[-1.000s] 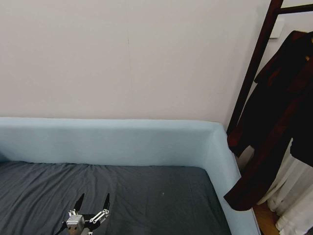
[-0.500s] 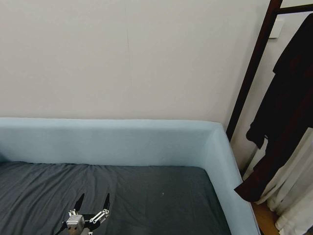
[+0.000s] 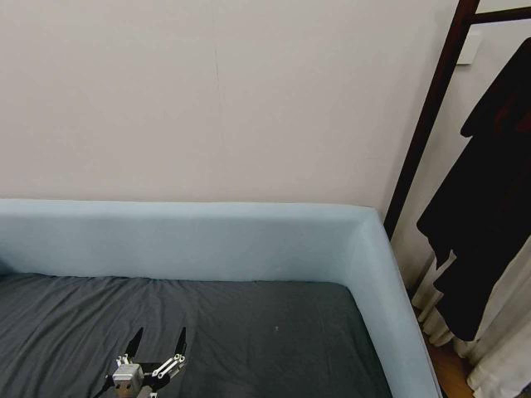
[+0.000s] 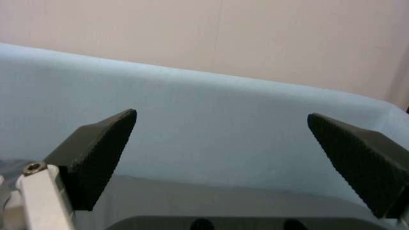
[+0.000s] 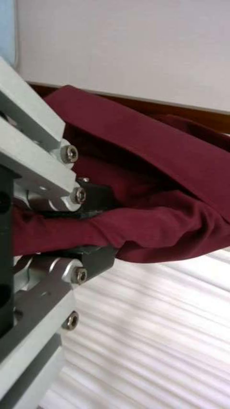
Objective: Pick up the clothes from the sofa and hang them on the clothes hanger.
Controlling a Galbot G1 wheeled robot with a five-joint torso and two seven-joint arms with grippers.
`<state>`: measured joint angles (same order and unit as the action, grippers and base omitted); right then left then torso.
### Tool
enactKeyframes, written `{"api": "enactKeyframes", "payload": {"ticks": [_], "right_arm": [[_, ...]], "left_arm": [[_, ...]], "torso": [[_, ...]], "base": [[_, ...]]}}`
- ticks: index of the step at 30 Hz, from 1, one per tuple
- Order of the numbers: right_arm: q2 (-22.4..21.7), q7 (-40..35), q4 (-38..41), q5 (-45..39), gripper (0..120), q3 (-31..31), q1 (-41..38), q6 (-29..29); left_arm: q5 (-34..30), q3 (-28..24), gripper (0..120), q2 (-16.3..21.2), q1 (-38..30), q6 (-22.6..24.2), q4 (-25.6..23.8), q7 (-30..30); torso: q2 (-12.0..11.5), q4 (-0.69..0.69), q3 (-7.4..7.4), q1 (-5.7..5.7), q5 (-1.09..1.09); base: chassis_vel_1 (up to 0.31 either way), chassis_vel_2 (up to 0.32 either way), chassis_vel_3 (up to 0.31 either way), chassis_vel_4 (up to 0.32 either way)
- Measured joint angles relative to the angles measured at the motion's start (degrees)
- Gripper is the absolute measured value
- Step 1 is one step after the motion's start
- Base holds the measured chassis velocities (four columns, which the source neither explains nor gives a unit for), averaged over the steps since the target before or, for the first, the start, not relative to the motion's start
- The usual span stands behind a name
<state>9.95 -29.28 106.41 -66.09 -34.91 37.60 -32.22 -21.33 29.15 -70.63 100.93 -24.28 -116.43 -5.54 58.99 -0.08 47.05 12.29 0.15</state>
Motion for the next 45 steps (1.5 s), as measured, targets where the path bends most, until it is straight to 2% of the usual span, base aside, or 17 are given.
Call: {"api": "enactKeyframes", "payload": {"ticks": [4, 7, 10, 14, 17, 22, 26, 27, 31, 33, 36, 42, 45], "right_arm": [[-0.9, -0.3, -0.1, -0.7, 7, -0.2, 0.0, 0.2], [-2.7, -4.6, 0.5, -8.2, 7, -1.0, 0.2, -0.9], [-3.7, -3.9, 0.6, -10.0, 7, -1.6, 1.2, -0.1], [-3.3, 1.3, -0.1, -4.4, 7, -2.5, 3.2, 4.1], [0.7, 5.2, -0.2, 2.1, 7, -3.3, 3.5, 5.9], [4.3, 8.4, -0.3, 7.2, 7, -3.8, 3.1, 6.7], [9.7, 13.4, -2.0, 14.1, 7, -3.9, 3.3, 9.4], [9.7, 13.4, -2.0, 14.1, 7, -3.9, 3.3, 9.4], [17.8, 17.5, -5.0, 20.7, 7, -1.8, -0.9, 12.0], [19.3, 18.5, -5.8, 21.9, 7, -1.0, -2.0, 12.7], [20.9, 21.2, -8.5, 24.7, 7, 1.8, -4.6, 14.8], [21.5, 23.2, -12.7, 26.8, 7, 6.3, -9.1, 16.3], [18.7, 22.5, -16.0, 26.3, 7, 11.4, -14.6, 14.6]], "left_arm": [[0.0, 0.0, 100, 0.0, 0.0, 0.0, 0.0, 0.0], [0.0, 0.0, 100, 0.0, 0.0, 0.0, 0.0, 0.0], [0.0, 0.0, 100, 0.0, 0.0, 0.0, 0.0, 0.0], [0.0, 0.0, 100, 0.0, 0.0, 0.0, 0.0, 0.0], [0.0, 0.0, 100, 0.0, 0.0, 0.0, 0.0, 0.0], [0.0, 0.0, 100, 0.0, 0.0, 0.0, 0.0, 0.0], [0.0, 0.0, 100, 0.0, 0.0, 0.0, 0.0, 0.0], [0.0, 0.0, 100, 0.0, 0.0, 0.0, 0.0, 0.0], [0.0, 0.0, 100, 0.0, 0.0, 0.0, 0.0, 0.0], [0.0, 0.0, 100, 0.0, 0.0, 0.0, 0.0, 0.0], [0.0, 0.0, 100, 0.0, 0.0, 0.0, 0.0, 0.0], [0.0, 0.0, 100, 0.0, 0.0, 0.0, 0.0, 0.0], [0.0, 0.0, 100, 0.0, 0.0, 0.0, 0.0, 0.0]], "torso": [[0.0, 0.00, 0.00, 0.00, -0.01], [0.0, 0.01, 0.00, 0.00, 0.01], [0.0, -0.01, 0.00, 0.00, -0.01], [0.0, -0.01, 0.00, -0.01, -0.02], [0.0, 0.01, 0.00, 0.00, 0.03], [0.0, 0.00, 0.01, 0.00, 0.02], [0.0, 0.00, 0.00, 0.00, 0.00], [0.0, 0.00, 0.00, 0.00, 0.00], [0.0, 0.00, 0.01, 0.00, 0.02], [0.0, 0.02, 0.01, 0.00, 0.02], [0.0, 0.01, 0.01, 0.01, -0.01], [0.0, -0.01, 0.00, 0.00, 0.01], [0.0, 0.01, 0.01, 0.01, 0.00]], "base": [[0.000, 0.000, 0.000, 0.000], [0.000, 0.000, 0.000, 0.000], [0.000, 0.000, 0.000, 0.000], [0.000, 0.000, 0.000, 0.000], [0.000, 0.000, 0.000, 0.000], [0.000, 0.000, 0.000, 0.000], [0.000, 0.000, 0.000, 0.000], [0.000, 0.000, 0.000, 0.000], [0.000, 0.000, 0.000, 0.000], [0.000, 0.000, 0.000, 0.000], [0.000, 0.000, 0.000, 0.000], [0.000, 0.000, 0.000, 0.000], [0.000, 0.000, 0.000, 0.000]]}}
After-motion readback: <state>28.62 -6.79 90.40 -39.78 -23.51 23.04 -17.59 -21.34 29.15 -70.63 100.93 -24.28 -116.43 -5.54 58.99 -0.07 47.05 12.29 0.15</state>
